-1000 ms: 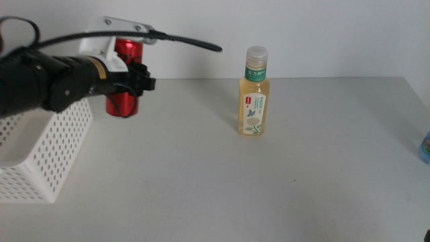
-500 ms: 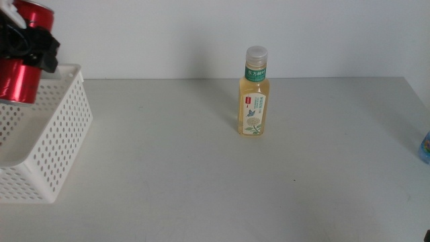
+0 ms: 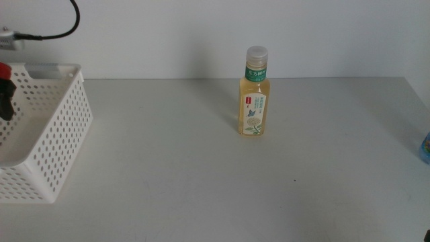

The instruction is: Use arms to grab the bottles and put them into the dustbin to the left of the table.

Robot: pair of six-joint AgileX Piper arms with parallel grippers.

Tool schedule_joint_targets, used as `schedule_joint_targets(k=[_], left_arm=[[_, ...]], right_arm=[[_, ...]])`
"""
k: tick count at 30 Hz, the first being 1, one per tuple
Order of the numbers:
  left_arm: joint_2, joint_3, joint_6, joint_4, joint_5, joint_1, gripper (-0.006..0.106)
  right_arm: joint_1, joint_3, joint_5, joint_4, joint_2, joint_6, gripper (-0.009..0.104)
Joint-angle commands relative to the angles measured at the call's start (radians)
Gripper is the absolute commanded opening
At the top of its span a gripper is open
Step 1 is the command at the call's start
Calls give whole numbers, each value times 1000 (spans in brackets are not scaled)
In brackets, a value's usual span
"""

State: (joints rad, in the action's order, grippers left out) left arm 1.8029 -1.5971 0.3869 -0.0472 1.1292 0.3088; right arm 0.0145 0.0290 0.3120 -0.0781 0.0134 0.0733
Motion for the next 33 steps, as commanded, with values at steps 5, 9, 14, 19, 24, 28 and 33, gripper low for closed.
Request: schedule_joint_targets(k=[5, 9, 14, 19, 24, 28, 33], left_arm=[[79, -40, 3, 18, -55, 1, -1], [149, -40, 3, 15, -71, 1, -1], [200, -40, 2, -10, -87, 1, 10], [200, -40, -7, -26, -89, 1, 36], [195, -54, -23, -24, -75, 0, 70], [172, -107, -94, 47, -3, -28, 93], [118, -219, -168, 168, 107, -108, 93]], right_arm=[[-5, -10, -68, 13, 21, 9, 71], [-5, -10, -68, 13, 21, 9, 71], [-5, -10, -68, 13, 21, 9, 71], [-5, -10, -68, 13, 21, 9, 71], [-5, -10, -68, 13, 21, 9, 71], [-5, -10, -68, 13, 21, 9, 71], [-5, -10, -68, 13, 21, 9, 71]])
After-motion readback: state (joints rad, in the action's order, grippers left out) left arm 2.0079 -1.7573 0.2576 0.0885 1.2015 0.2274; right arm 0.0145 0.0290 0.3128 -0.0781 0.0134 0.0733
